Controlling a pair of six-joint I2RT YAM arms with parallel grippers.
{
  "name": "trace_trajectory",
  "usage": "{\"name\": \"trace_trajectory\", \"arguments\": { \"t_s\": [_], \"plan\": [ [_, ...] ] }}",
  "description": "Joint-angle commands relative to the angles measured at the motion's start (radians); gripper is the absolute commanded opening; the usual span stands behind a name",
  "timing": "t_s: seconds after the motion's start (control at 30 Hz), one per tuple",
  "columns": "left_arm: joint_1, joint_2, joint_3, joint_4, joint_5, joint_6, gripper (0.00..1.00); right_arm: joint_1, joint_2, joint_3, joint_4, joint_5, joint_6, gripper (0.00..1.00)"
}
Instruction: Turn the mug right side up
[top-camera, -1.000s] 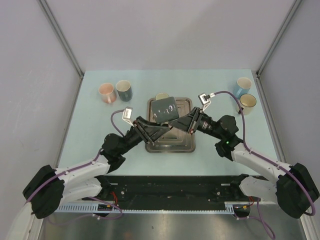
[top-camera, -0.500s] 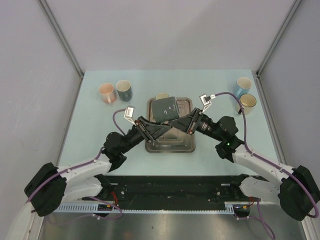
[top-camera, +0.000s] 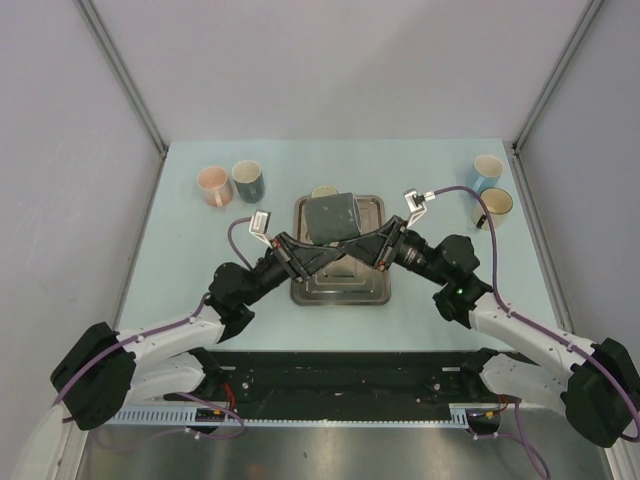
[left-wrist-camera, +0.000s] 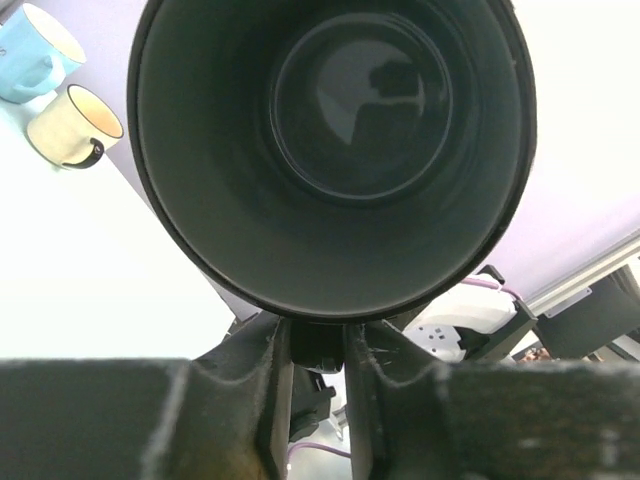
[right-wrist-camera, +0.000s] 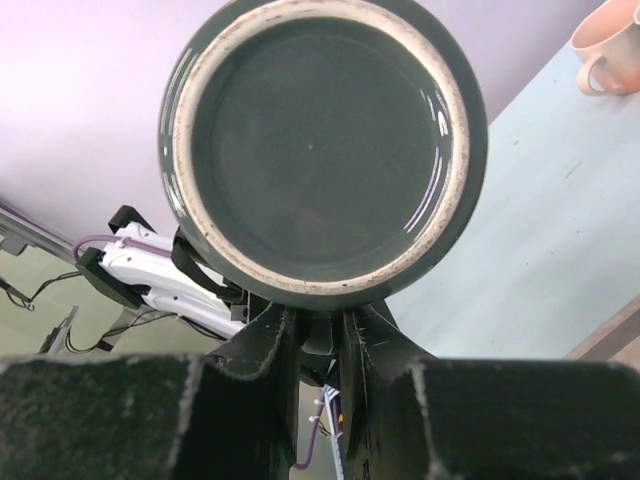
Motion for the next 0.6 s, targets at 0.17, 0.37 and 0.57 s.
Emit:
{"name": "trace_trajectory", "arguments": {
  "t_s": [0.17,0.37,0.57],
  "plan": [
    [0.001,-0.014,0.069,0.114,-0.018,-0.019,0.0,0.034,-0.026,0.023,-0.045,-0.006,-0.077,0.0],
    [0.001,-0.034,0.087,0.042,0.014,0.045,0.0,0.039,-0.049,0.038,-0.131,0.008,-0.117,0.0],
    [0.001,-0.072,0.07,-0.023,-0.015,0.099,0.0,0.039,-0.071,0.058,-0.177,0.014,-0.138,0.2]
  ]
}}
